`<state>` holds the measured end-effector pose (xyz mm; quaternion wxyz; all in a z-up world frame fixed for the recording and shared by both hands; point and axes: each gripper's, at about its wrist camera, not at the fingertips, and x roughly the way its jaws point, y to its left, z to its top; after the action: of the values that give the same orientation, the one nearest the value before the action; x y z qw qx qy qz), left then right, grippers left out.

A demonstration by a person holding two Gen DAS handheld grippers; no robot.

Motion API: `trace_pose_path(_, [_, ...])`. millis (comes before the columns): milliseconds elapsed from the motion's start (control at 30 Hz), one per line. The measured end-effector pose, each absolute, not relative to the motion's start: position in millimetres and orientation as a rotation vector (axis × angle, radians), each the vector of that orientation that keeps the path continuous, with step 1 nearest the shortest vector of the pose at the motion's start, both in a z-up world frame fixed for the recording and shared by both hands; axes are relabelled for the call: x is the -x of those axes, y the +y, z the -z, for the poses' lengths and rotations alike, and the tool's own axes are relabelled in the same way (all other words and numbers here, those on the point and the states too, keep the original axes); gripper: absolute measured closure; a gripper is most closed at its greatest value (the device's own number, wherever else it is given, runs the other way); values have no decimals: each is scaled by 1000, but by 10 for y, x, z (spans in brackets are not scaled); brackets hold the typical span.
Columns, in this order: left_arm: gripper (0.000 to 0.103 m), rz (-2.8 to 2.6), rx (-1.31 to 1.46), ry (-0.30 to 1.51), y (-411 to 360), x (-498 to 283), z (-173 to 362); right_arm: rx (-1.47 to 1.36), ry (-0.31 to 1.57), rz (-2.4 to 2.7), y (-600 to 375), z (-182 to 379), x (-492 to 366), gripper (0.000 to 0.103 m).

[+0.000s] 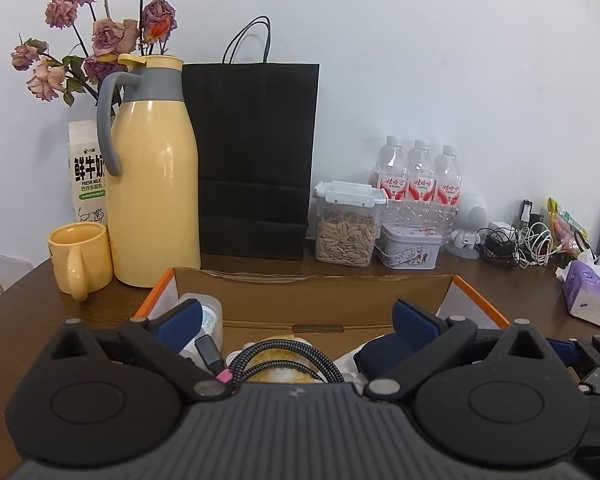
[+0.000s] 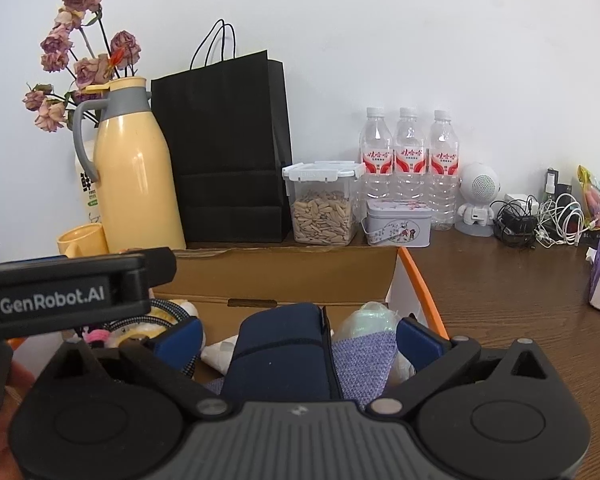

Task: Organize objects
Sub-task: 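Carry the navy case with the right gripper into the box while the left gripper drops the cap there, then withdraw both grippers from the box toward the remaining white caps on the table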

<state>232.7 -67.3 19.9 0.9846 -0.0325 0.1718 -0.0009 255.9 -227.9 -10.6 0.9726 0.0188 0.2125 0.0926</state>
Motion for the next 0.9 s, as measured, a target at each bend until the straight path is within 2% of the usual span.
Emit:
trace_pose_path(500, [0, 52, 51, 283, -565, -1827, -322, -14, 350, -210, -2337, -36, -2165, 0])
trace_pose_path(900, [0, 73, 17, 278, -315, -1308, -122, 3, 359, -241, -2387, 79, -1743, 0])
